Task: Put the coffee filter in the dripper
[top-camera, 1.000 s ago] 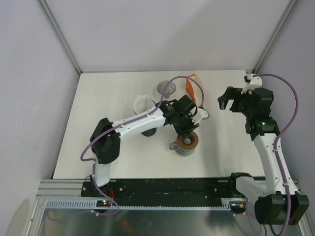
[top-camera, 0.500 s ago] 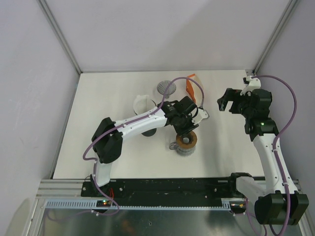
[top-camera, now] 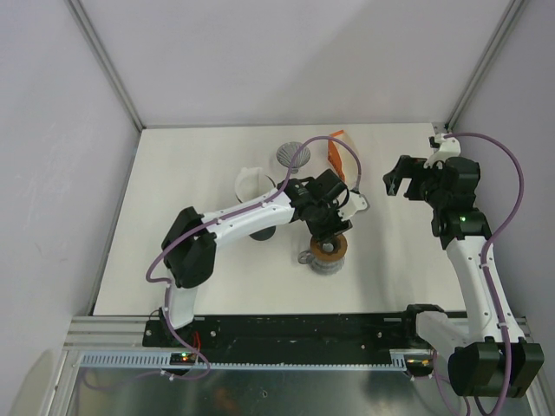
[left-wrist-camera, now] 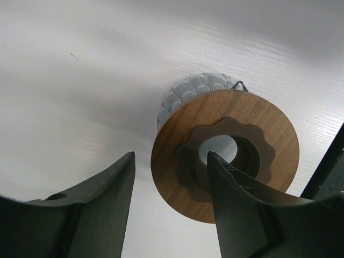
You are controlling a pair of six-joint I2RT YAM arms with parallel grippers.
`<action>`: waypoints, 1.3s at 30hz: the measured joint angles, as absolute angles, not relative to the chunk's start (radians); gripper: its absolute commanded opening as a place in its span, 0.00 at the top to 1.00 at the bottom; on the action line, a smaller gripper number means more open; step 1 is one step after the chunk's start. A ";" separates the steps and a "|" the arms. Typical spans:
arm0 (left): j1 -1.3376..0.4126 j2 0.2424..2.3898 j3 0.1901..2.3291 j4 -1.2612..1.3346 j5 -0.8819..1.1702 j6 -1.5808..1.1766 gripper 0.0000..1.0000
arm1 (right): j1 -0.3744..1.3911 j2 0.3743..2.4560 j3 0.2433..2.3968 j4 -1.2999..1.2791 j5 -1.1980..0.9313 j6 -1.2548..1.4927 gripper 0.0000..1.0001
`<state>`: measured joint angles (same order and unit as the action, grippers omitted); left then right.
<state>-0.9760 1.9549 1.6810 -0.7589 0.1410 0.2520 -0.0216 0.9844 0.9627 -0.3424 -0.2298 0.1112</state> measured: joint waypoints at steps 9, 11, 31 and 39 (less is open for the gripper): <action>-0.976 1.894 1.681 -0.759 0.152 0.287 0.24 | -0.022 0.984 0.963 -0.340 -0.245 0.112 0.01; -0.976 1.855 1.688 -0.760 0.158 0.293 0.24 | -0.023 0.986 0.962 -0.332 -0.254 0.118 0.01; -0.478 1.444 1.725 -0.722 0.133 0.234 0.20 | 0.243 1.460 1.212 -0.071 -0.265 0.208 0.02; -0.243 1.365 1.591 -0.679 0.131 0.192 0.21 | 0.378 1.890 1.620 -0.171 -0.155 0.176 0.14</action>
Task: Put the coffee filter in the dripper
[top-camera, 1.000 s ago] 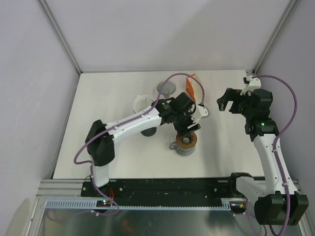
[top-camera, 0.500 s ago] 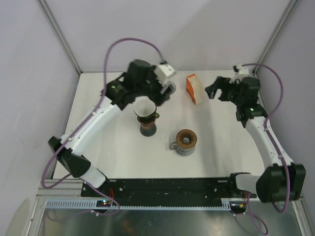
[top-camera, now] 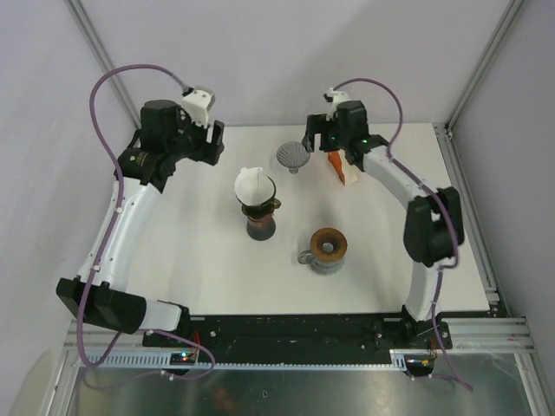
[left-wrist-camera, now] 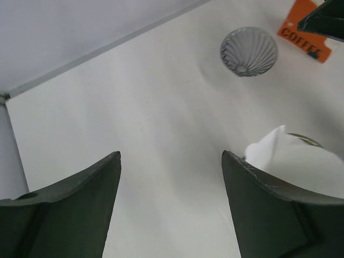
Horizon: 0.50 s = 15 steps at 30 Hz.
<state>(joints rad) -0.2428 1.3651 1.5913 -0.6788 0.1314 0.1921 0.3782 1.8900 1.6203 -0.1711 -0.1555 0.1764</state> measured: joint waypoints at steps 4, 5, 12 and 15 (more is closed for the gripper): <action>-0.177 1.361 1.528 -0.656 0.130 0.184 0.21 | 0.423 2.063 1.803 -0.251 -0.048 0.134 0.23; -0.165 1.360 1.512 -0.652 0.129 0.184 0.21 | 0.434 2.104 1.844 -0.273 -0.020 0.123 0.23; -0.134 1.360 1.468 -0.642 0.133 0.182 0.21 | 0.471 2.289 2.012 -0.394 0.117 0.068 0.26; -0.132 1.359 1.468 -0.628 0.140 0.177 0.21 | 0.469 2.325 2.041 -0.419 0.131 0.056 0.30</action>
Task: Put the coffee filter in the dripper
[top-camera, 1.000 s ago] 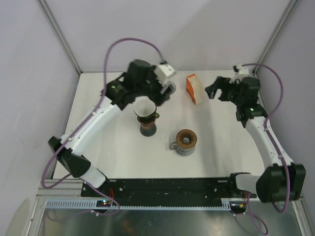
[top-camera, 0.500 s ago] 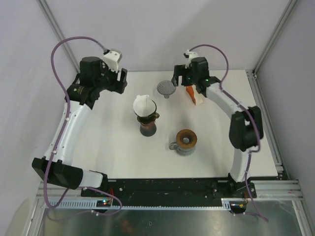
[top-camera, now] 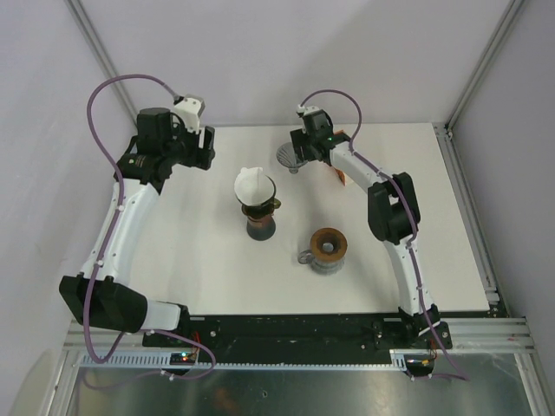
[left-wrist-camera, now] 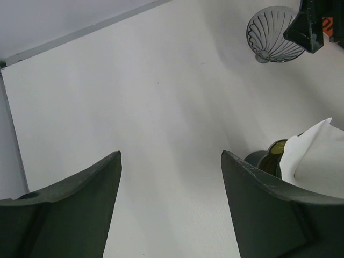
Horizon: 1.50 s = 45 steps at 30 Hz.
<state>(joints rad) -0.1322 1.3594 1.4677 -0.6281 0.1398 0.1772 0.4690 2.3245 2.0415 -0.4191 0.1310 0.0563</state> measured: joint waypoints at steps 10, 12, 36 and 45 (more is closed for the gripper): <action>-0.130 1.359 1.468 -0.612 0.163 0.165 0.21 | 0.459 2.417 2.128 -0.450 0.106 0.049 0.65; -0.130 1.359 1.468 -0.612 0.164 0.165 0.21 | 0.456 2.427 2.134 -0.452 0.089 0.050 0.83; -0.128 1.352 1.448 -0.608 0.207 0.166 0.21 | 0.367 1.972 1.824 -0.465 -0.240 0.095 1.00; -0.128 1.346 1.447 -0.608 0.251 0.165 0.21 | 0.256 1.542 1.542 -0.474 -0.393 0.152 1.00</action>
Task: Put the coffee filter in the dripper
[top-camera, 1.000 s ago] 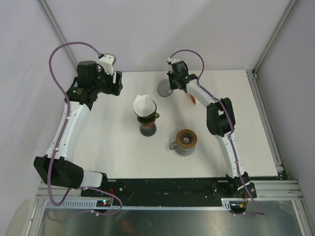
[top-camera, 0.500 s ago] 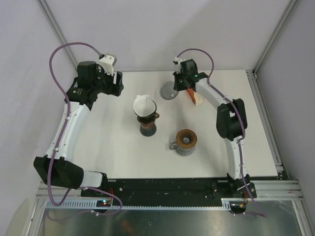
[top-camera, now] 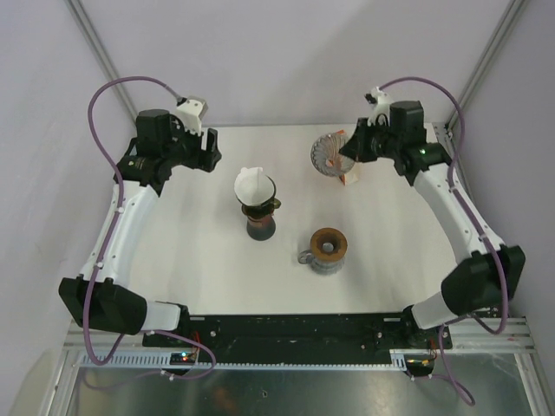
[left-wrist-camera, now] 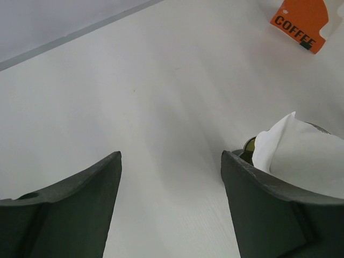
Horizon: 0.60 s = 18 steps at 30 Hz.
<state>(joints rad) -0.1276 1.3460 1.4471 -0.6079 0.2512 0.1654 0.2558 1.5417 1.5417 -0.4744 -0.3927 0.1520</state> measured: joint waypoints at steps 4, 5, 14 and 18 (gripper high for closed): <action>-0.128 1.346 1.447 -0.607 0.276 0.165 0.21 | 0.261 1.425 1.438 -0.559 -0.435 0.158 1.00; -0.128 1.346 1.447 -0.608 0.282 0.165 0.21 | 0.265 1.400 1.417 -0.585 -0.440 0.159 1.00; -0.128 1.346 1.428 -0.602 0.327 0.157 0.21 | 0.341 1.261 1.258 -0.783 -0.466 0.161 1.00; -0.128 1.346 1.428 -0.600 0.337 0.157 0.21 | 0.352 1.222 1.164 -0.805 -0.499 0.173 1.00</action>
<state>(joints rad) -0.1276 1.3460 1.4281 -0.6003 0.3370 0.1566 0.3515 1.2217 1.1637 -0.8047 -0.4992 0.1726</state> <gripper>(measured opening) 0.790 0.075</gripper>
